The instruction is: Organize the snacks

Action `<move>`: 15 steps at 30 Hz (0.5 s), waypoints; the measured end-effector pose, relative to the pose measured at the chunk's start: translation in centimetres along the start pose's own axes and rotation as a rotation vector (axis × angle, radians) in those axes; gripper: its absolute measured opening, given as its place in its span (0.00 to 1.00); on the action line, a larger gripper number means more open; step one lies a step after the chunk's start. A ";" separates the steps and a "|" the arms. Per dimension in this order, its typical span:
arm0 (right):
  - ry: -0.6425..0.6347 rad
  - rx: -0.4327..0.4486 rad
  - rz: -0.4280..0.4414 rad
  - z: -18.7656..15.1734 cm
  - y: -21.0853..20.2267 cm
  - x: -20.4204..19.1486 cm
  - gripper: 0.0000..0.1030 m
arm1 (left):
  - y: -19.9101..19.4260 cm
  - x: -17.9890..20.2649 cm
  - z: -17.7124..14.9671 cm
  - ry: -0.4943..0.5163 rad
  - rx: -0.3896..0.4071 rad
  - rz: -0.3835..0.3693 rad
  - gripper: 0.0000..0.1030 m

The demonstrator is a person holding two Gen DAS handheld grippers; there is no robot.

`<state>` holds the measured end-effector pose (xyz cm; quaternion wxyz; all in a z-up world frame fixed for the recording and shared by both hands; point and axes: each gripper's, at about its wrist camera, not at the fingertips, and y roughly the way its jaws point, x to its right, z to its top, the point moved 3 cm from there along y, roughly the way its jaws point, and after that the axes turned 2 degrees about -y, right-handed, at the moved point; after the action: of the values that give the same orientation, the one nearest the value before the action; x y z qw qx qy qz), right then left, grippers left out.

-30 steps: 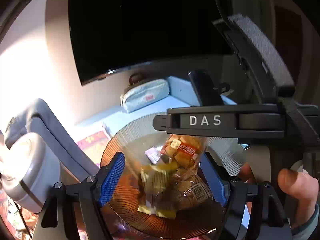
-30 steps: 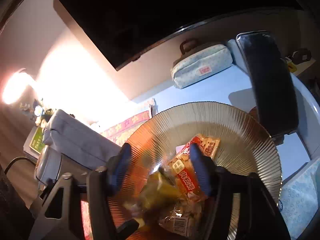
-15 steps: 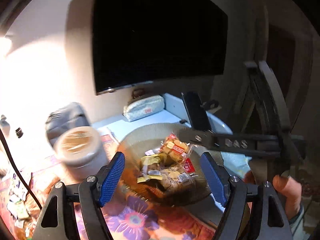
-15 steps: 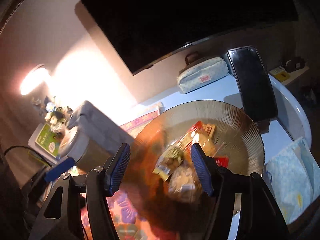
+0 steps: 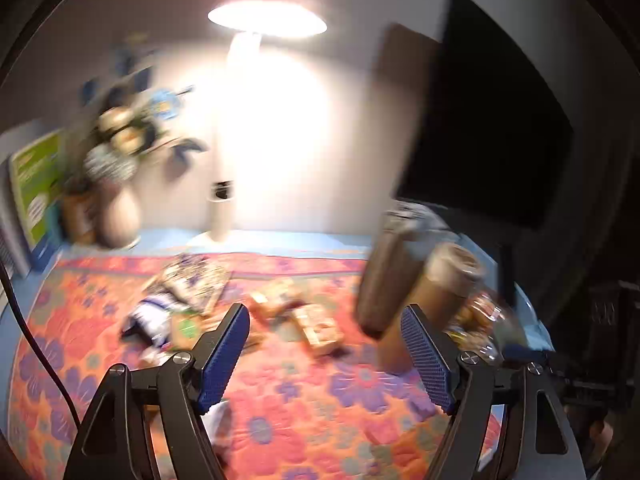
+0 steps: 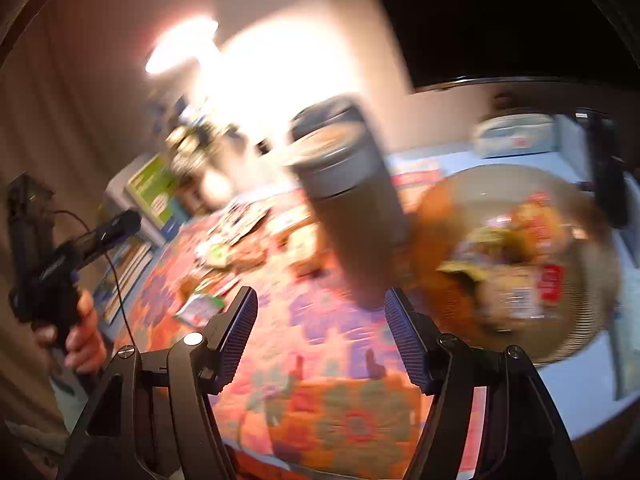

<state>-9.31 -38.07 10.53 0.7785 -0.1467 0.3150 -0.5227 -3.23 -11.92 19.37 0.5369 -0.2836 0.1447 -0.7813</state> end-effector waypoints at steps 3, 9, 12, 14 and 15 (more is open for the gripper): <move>-0.063 -0.069 0.027 -0.5 3.7 -3.4 0.65 | -0.8 -5.2 -0.8 -0.073 0.009 0.054 0.74; -0.102 -0.187 0.050 -1.6 11.5 -7.2 0.65 | 0.4 -13.2 -4.3 -0.168 -0.048 0.114 0.74; -0.082 -0.216 0.053 -1.7 14.4 -7.7 0.65 | 2.1 -15.2 -6.1 -0.192 -0.099 0.124 0.74; -0.059 -0.215 0.034 -1.7 15.6 -7.5 0.65 | 3.3 -16.3 -7.0 -0.217 -0.134 0.117 0.74; -0.044 -0.206 0.009 -1.6 15.9 -7.3 0.65 | 3.8 -16.7 -7.3 -0.229 -0.144 0.111 0.74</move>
<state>-0.69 -24.79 2.91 0.7685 -0.2361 0.3504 -0.4806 -0.32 1.42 6.73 0.5705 -0.4004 0.1536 -0.7004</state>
